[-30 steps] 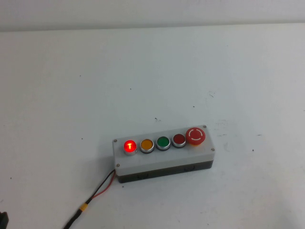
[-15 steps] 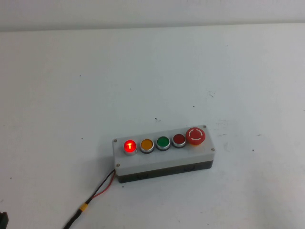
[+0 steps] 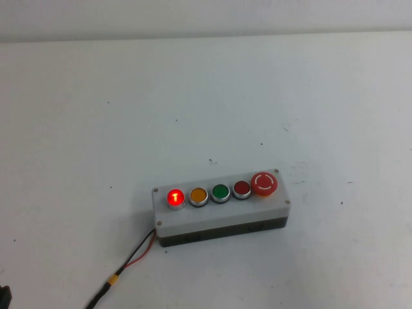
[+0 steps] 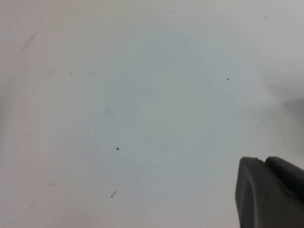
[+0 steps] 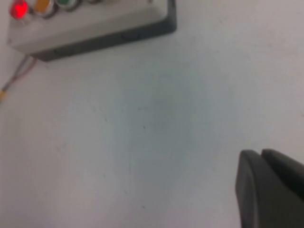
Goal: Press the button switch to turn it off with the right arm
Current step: Press the button to turn off
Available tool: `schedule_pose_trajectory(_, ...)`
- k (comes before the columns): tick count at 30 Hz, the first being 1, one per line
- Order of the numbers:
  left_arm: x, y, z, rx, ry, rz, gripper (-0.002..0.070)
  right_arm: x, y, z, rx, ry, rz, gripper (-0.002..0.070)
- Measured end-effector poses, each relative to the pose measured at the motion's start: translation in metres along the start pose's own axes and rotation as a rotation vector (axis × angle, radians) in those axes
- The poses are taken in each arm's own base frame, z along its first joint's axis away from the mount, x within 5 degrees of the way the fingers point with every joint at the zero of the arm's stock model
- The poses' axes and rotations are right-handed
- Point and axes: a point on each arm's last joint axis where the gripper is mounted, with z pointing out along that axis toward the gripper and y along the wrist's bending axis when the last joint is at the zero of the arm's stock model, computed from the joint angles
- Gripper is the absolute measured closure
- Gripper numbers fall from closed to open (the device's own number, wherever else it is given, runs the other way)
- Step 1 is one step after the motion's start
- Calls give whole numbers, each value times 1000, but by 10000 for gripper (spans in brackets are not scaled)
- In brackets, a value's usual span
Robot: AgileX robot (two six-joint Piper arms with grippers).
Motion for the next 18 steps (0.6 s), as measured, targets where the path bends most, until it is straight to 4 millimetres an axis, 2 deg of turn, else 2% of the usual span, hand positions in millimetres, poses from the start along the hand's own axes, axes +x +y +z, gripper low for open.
schedule_pose_trajectory(6,0,0,0,0,0,0,677,-56,7,23,58,216,-69,692)
schedule_pose_trajectory(9,0,0,0,0,0,0,677,-75,24,43,45,291,-143,692)
schedule_pose_trajectory(14,0,0,0,0,0,0,677,-100,81,85,43,381,-340,692)
schedule_pose_trajectory(18,0,0,0,0,0,0,677,-110,132,116,21,404,-485,692)
